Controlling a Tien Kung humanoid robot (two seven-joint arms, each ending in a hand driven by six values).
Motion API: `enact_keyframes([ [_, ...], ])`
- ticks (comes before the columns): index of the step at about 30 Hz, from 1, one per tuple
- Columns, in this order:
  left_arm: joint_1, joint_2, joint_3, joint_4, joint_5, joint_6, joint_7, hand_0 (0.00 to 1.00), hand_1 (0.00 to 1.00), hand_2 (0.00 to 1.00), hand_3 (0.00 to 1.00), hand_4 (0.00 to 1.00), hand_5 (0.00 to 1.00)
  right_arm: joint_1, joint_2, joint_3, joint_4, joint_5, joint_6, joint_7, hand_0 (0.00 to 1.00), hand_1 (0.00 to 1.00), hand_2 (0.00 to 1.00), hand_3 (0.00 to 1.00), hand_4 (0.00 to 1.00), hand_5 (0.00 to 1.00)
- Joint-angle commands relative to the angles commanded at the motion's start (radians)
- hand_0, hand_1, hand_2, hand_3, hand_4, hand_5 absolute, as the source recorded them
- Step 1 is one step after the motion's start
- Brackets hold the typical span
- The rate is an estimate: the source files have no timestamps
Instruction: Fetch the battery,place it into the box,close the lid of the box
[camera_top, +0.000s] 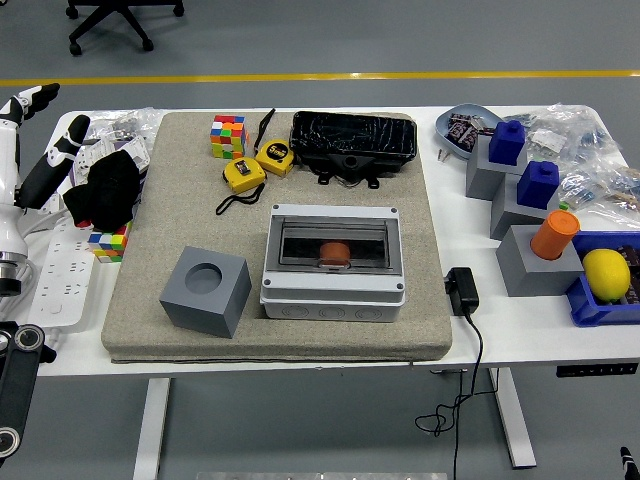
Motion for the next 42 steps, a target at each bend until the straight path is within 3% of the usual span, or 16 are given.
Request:
enact_keyframes([
  [7, 0.001, 0.000, 0.002, 0.003, -0.044, -0.005, 0.002, 0.763, 0.776, 0.767, 0.758, 0.998, 0.998, 0.002, 0.000, 0.010, 0.000, -0.011, -0.001, -0.002, 0.889, 0.828, 0.795, 0.808, 0.998, 0.998],
  [42, 0.003, 0.003, 0.016, 0.003, -0.028, -0.002, 0.000, 0.759, 0.762, 0.768, 0.757, 0.998, 0.998, 0.003, -0.004, 0.029, 0.000, -0.045, -0.010, -0.012, 0.886, 0.825, 0.789, 0.804, 0.998, 0.998],
])
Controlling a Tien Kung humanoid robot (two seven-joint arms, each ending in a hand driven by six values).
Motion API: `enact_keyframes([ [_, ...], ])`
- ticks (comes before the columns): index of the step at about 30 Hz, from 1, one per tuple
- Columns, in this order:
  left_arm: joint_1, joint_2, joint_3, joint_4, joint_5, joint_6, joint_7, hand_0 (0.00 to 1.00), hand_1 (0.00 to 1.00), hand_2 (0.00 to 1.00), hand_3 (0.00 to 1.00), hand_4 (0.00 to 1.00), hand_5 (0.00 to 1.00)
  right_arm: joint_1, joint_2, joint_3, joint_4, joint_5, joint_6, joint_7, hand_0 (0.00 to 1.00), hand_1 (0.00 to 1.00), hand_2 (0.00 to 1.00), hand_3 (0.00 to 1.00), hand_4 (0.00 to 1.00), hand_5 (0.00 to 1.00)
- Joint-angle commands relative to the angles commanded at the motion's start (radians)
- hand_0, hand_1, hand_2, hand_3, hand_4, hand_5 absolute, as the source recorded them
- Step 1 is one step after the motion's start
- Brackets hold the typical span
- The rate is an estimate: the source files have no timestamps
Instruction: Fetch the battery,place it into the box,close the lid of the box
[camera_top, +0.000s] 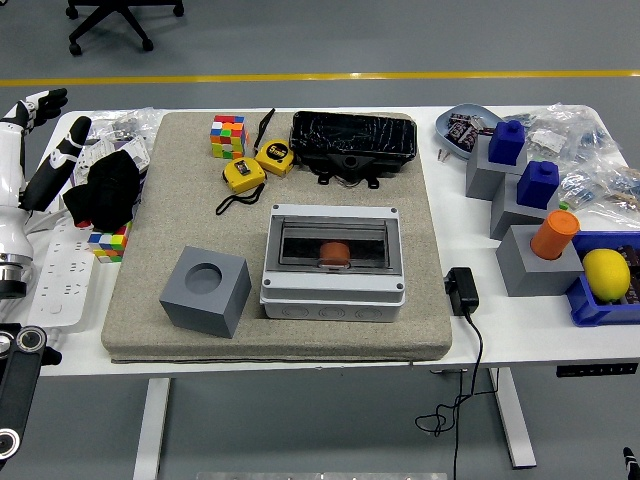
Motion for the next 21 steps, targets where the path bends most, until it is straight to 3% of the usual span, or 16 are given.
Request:
enact_keyframes([
  [21, -0.003, 0.001, 0.000, 0.003, 0.005, 0.000, -0.001, 0.760, 0.755, 0.769, 0.756, 0.998, 0.998, 0.003, 0.002, 0.002, 0.000, 0.000, 0.000, 0.000, 0.883, 0.826, 0.789, 0.805, 0.998, 0.998],
])
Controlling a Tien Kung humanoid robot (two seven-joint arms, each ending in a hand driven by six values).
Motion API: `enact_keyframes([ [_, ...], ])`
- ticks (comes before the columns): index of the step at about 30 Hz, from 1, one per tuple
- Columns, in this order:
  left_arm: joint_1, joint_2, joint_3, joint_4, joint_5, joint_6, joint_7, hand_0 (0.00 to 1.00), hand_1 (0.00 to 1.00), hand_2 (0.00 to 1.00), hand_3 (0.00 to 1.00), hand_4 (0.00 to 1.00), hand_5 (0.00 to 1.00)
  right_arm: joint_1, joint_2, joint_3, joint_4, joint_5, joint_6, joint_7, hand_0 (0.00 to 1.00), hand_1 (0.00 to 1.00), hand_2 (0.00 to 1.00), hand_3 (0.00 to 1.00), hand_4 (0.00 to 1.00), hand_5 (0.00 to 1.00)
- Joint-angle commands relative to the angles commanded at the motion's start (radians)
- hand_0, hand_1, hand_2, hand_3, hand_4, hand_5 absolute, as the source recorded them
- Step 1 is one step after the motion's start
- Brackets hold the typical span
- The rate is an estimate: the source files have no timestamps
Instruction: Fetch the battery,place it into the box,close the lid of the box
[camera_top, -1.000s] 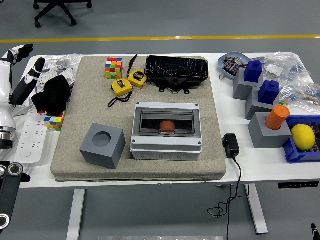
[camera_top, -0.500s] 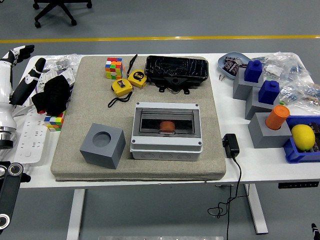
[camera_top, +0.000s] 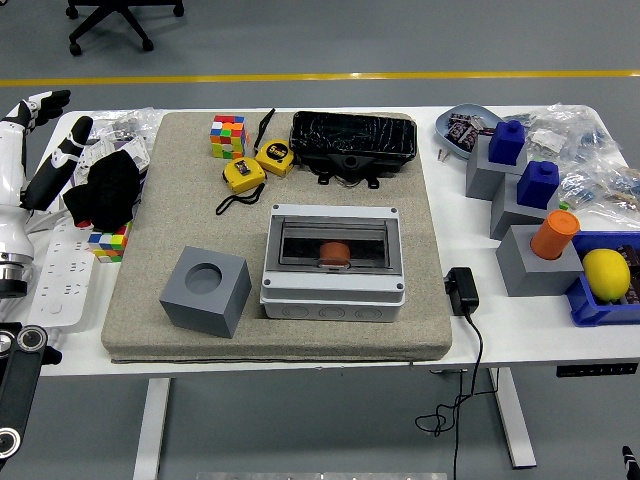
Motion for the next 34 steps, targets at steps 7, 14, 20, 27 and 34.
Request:
enact_keyframes([
  [7, 0.005, -0.001, -0.001, 0.004, 0.002, 0.001, -0.002, 0.760, 0.755, 0.769, 0.756, 0.998, 0.998, -0.006, 0.000, 0.003, 0.000, -0.001, -0.001, 0.000, 0.881, 0.826, 0.788, 0.805, 0.998, 0.998],
  [14, 0.005, -0.001, -0.005, 0.025, -0.043, -0.007, -0.019, 0.761, 0.758, 0.769, 0.756, 0.998, 0.998, -0.007, 0.001, 0.010, 0.000, -0.009, -0.002, 0.001, 0.884, 0.826, 0.788, 0.804, 0.998, 0.998],
  [20, -0.001, 0.003, -0.016, 0.048, -0.155, -0.056, -0.014, 0.782, 0.797, 0.778, 0.769, 0.998, 0.998, -0.007, 0.002, 0.013, 0.000, -0.011, -0.002, 0.001, 0.886, 0.827, 0.788, 0.804, 0.998, 0.998],
  [27, -0.003, -0.001, -0.013, 0.047, -0.160, -0.046, -0.011, 0.786, 0.802, 0.777, 0.765, 0.998, 0.998, -0.003, 0.000, 0.021, 0.000, -0.015, -0.002, 0.002, 0.886, 0.827, 0.788, 0.804, 0.998, 0.998],
  [34, -0.008, -0.002, -0.005, 0.044, -0.164, -0.044, -0.009, 0.786, 0.800, 0.774, 0.763, 0.998, 0.998, 0.000, 0.003, 0.013, 0.000, -0.007, 0.000, 0.004, 0.885, 0.827, 0.788, 0.805, 0.998, 0.998],
])
